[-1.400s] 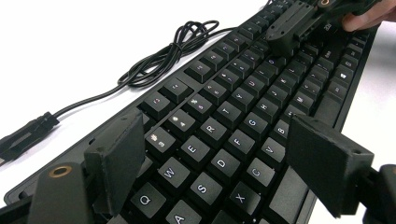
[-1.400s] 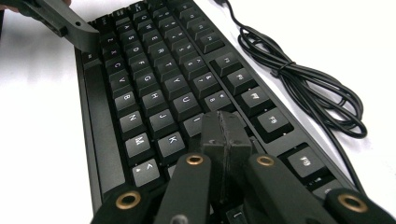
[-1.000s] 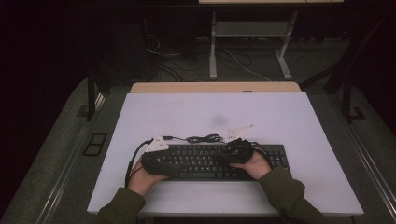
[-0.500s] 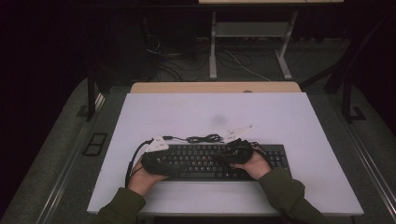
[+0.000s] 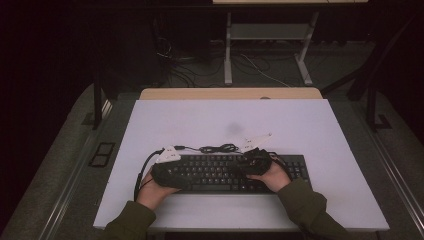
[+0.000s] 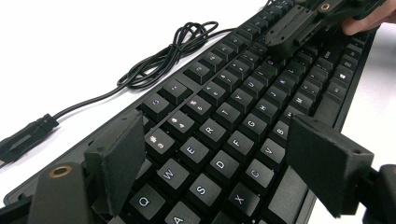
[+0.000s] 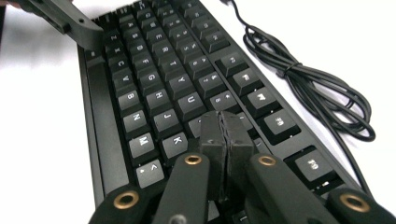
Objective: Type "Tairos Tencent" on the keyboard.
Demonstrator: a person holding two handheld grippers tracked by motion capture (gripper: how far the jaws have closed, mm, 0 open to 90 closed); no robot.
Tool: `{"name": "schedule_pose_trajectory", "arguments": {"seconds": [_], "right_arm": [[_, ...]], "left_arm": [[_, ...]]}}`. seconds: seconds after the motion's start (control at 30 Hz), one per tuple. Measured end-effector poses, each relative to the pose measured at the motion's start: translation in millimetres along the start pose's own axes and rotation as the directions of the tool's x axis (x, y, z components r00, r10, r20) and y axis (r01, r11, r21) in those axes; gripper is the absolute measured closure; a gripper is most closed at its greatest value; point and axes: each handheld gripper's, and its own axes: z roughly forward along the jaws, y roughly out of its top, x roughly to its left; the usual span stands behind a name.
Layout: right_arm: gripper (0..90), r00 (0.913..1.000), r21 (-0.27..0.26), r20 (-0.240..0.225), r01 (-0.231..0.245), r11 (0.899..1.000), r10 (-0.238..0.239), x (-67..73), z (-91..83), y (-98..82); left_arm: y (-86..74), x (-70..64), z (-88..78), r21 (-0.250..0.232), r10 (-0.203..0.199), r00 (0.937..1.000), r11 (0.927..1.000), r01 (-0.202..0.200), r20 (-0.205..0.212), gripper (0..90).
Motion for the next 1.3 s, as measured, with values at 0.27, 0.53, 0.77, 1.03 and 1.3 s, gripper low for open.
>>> {"name": "schedule_pose_trajectory", "arguments": {"seconds": [0.27, 0.53, 0.77, 1.03, 1.3], "right_arm": [[74.4, 0.9998, -0.040, 0.002, -0.018, 0.999, 0.018, -1.0, -4.4, 1.5], [57.8, 0.9987, -0.081, 0.006, -0.050, 0.995, 0.051, -4.1, -8.0, 2.0], [42.6, 0.9966, -0.107, 0.021, -0.077, 0.991, 0.080, -8.2, -10.1, 1.1], [37.0, 0.9951, -0.111, 0.044, -0.083, 0.990, 0.089, -11.6, -9.4, -1.9], [36.1, 0.9945, -0.113, 0.047, -0.088, 0.990, 0.094, -12.8, -8.6, -3.4]], "left_arm": [[0.5, 0.2, -1.1, -0.001, 0.004, 1.0000, 1.0000, -0.004, 0.001, 20.3], [0.4, 1.4, -4.0, 0.000, 0.005, 1.0000, 1.0000, -0.005, 0.005, 27.4], [0.4, 1.2, -6.0, 0.006, 0.014, 0.9999, 0.9999, -0.014, 0.003, 39.4], [-0.4, 3.4, -9.2, 0.026, 0.005, 1.0000, 0.9997, -0.005, -0.007, 56.0], [-1.4, 4.6, -11.6, 0.050, 0.012, 0.9997, 0.9987, -0.010, -0.021, 73.8]]}}
